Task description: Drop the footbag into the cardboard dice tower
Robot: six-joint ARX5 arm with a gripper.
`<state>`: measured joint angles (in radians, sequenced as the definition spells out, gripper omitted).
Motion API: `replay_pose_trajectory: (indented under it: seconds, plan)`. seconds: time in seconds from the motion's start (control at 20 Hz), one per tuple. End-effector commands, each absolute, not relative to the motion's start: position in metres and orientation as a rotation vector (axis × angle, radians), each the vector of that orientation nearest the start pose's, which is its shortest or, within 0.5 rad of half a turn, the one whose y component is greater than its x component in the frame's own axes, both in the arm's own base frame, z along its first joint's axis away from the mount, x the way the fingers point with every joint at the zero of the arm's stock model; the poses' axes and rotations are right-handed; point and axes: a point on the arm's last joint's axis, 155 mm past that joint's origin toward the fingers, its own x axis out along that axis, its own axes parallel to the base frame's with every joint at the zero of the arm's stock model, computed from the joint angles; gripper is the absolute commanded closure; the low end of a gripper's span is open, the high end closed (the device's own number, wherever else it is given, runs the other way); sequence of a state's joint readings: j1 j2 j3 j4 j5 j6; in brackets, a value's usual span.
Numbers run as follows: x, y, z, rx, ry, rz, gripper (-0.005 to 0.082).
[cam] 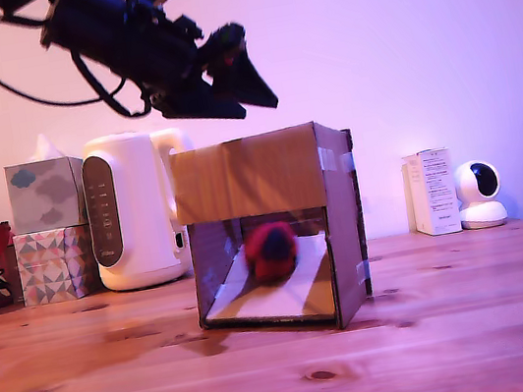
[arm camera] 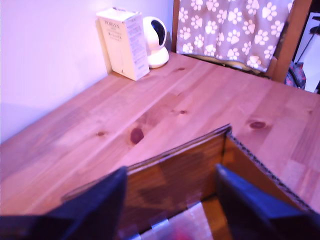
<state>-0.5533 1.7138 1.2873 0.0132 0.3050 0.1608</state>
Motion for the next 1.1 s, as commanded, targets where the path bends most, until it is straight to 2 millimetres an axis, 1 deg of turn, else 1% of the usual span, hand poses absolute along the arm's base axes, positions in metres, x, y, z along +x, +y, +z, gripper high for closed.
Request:
replay_pose_trajectory:
  seconds: [0.0,0.05,0.1,0.15,0.2,0.35,0.5,0.75,0.9,1.05]
  plan:
    - [0.420,-0.322,0.229,0.206,0.356,-0.877,0.0206]
    - [0.416,-0.320,0.230,0.207,0.372,-0.878,0.0270]
    - [0.411,-0.317,0.231,0.209,0.392,-0.878,0.0379]
    - [0.405,-0.313,0.231,0.212,0.416,-0.878,0.0537]
    - [0.398,-0.309,0.231,0.215,0.445,-0.878,0.0749]
    - [0.380,-0.298,0.234,0.220,0.502,-0.878,0.0793]
    - [0.367,-0.290,0.241,0.215,0.530,-0.877,0.0793]
    - [0.350,-0.279,0.243,0.187,0.557,-0.894,0.0793]
    - [0.344,-0.268,0.233,0.152,0.548,-0.882,0.0793]
    - [0.332,-0.258,0.216,0.112,0.550,-0.883,0.0793]
